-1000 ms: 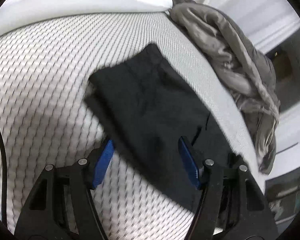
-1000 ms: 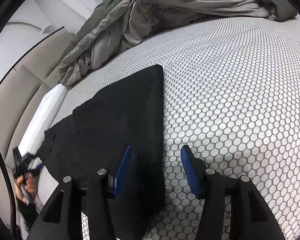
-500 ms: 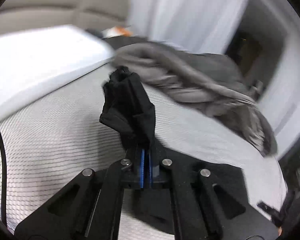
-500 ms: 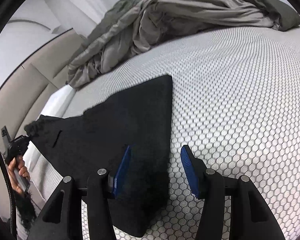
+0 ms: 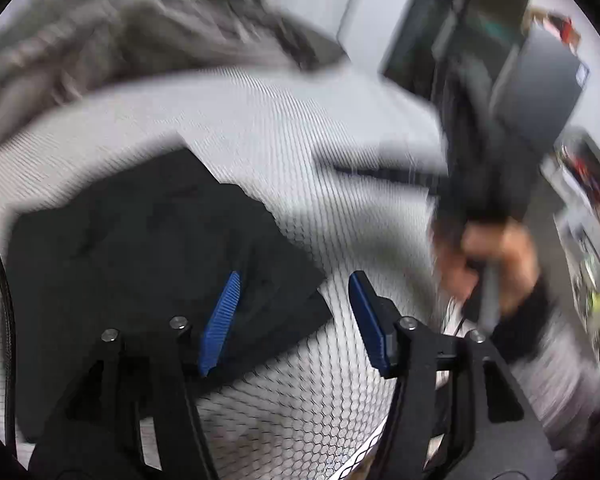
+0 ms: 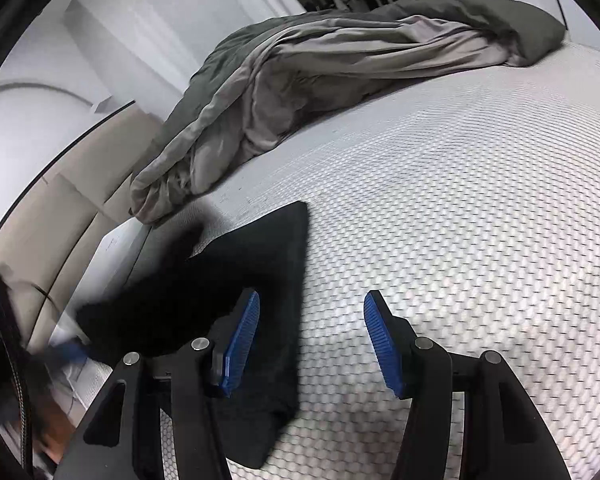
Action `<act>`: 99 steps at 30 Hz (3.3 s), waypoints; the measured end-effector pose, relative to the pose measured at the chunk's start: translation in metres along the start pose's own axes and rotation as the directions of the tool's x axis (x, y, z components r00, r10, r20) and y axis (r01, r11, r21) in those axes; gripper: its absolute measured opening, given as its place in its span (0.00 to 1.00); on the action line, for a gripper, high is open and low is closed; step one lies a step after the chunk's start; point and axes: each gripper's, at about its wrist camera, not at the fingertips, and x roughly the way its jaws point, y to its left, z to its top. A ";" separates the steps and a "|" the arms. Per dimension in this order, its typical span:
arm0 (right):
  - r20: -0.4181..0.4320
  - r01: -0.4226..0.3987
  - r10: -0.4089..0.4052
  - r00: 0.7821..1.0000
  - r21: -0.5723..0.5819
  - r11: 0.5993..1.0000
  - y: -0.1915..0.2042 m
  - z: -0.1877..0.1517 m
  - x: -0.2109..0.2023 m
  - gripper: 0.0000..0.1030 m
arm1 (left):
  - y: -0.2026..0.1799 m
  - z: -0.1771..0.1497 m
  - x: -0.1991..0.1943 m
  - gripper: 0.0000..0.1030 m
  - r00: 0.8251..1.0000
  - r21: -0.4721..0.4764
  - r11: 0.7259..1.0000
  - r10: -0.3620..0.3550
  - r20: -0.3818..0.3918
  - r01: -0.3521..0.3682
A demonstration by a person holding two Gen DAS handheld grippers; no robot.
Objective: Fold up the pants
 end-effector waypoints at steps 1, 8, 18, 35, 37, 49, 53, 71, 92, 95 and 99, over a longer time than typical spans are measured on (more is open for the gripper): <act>-0.002 0.003 -0.003 1.000 0.008 1.000 -0.005 0.000 -0.002 0.54 | 0.004 -0.005 0.012 0.52 1.000 -0.005 1.000 -0.006 -0.020 0.006; -0.148 -0.158 0.166 0.975 0.065 0.985 -0.009 -0.009 0.018 0.54 | 0.052 -0.008 -0.035 0.64 0.987 -0.106 0.994 0.004 0.160 0.013; -0.157 -0.335 0.350 0.924 0.114 0.935 0.022 -0.019 0.037 0.54 | 0.183 -0.041 -0.081 0.66 0.936 -0.443 0.873 0.306 0.173 -0.204; -0.292 -0.264 0.249 0.924 -0.012 0.965 0.061 -0.038 0.079 0.07 | 0.203 -0.072 -0.090 0.66 0.921 -0.399 0.865 0.374 0.109 -0.304; -0.243 -0.265 0.241 0.939 -0.070 0.962 0.069 -0.036 0.065 0.06 | 0.204 -0.071 -0.094 0.66 0.910 -0.413 0.853 0.398 0.118 -0.319; -0.213 -0.152 0.143 0.967 -0.027 0.988 0.018 -0.034 0.034 0.43 | 0.221 -0.071 -0.090 0.66 0.901 -0.490 0.805 0.425 0.084 -0.334; -0.231 -0.196 0.209 0.950 0.081 0.977 0.001 -0.034 0.044 0.43 | 0.220 -0.071 -0.087 0.66 0.903 -0.481 0.808 0.424 0.076 -0.339; -0.322 -0.245 0.228 0.919 -0.014 0.969 0.066 -0.041 0.091 0.19 | 0.219 -0.072 -0.090 0.66 0.901 -0.477 0.807 0.429 0.069 -0.348; -0.240 -0.124 0.115 0.964 -0.021 0.992 0.045 -0.028 0.075 0.38 | 0.233 -0.091 -0.066 0.31 0.956 -0.484 0.834 0.294 -0.015 -0.264; -0.224 -0.060 0.044 0.974 -0.062 0.996 0.049 -0.025 0.085 0.37 | 0.221 -0.102 -0.070 0.31 0.965 -0.451 0.857 0.259 -0.044 -0.250; -0.218 -0.022 0.001 0.976 -0.093 0.995 0.055 -0.014 0.082 0.37 | 0.209 -0.111 -0.085 0.31 0.965 -0.414 0.877 0.261 -0.014 -0.244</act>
